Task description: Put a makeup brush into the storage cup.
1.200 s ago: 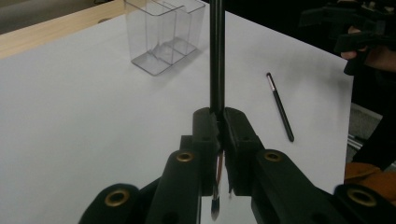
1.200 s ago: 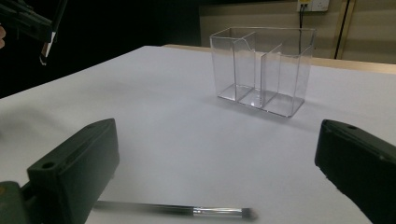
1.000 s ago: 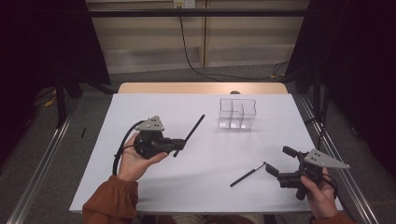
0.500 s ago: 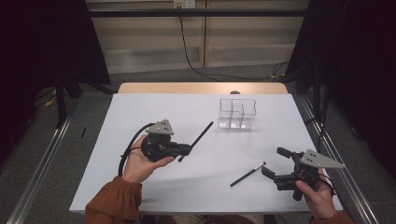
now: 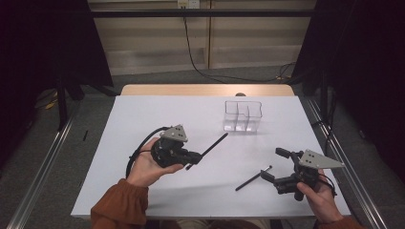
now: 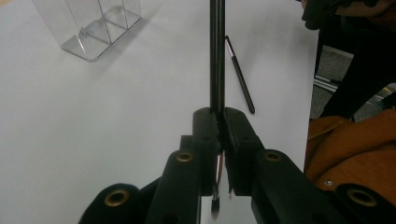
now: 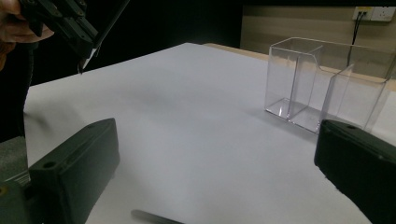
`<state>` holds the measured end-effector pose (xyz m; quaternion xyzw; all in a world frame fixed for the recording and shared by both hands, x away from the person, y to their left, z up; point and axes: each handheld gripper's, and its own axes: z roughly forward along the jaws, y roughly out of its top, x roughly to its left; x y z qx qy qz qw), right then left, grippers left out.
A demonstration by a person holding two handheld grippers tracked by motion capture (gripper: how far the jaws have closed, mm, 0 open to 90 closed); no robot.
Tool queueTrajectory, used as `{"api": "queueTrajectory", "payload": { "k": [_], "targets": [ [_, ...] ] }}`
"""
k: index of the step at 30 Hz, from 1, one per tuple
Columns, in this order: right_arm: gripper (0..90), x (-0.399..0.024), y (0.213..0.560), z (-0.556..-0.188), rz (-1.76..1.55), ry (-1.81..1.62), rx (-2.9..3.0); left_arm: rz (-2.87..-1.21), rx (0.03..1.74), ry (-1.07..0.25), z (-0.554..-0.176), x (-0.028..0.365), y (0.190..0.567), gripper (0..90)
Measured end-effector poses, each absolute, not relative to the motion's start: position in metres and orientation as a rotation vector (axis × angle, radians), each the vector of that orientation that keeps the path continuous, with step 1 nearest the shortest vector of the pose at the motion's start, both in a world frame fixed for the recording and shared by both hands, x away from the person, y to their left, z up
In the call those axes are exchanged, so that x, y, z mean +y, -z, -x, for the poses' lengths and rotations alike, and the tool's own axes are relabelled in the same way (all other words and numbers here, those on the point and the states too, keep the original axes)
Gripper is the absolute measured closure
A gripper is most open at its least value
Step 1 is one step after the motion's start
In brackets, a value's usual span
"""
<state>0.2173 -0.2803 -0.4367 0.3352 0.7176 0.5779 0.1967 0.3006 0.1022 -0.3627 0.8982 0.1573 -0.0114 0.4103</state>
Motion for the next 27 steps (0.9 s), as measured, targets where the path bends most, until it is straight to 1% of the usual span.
{"api": "queueTrajectory", "payload": {
  "k": [5, 15, 18, 27],
  "targets": [
    [0.0, -0.27, 0.433, -0.22, -0.892, -1.623, 2.036, -2.28, 0.384, 0.041, -0.301, 0.1, 0.36, 84.0],
    [0.0, -0.249, 0.426, -0.231, -0.808, -1.625, 2.154, -2.371, 0.349, 0.043, -0.3, 0.096, 0.356, 84.0],
    [0.0, -0.243, 0.419, -0.238, -0.767, -1.583, 2.263, -2.367, 0.341, 0.064, -0.301, 0.095, 0.355, 84.0],
    [0.0, -0.227, 0.41, -0.252, -0.719, -1.512, 2.406, -2.449, 0.304, 0.083, -0.303, 0.09, 0.357, 84.0]
  ]
}}
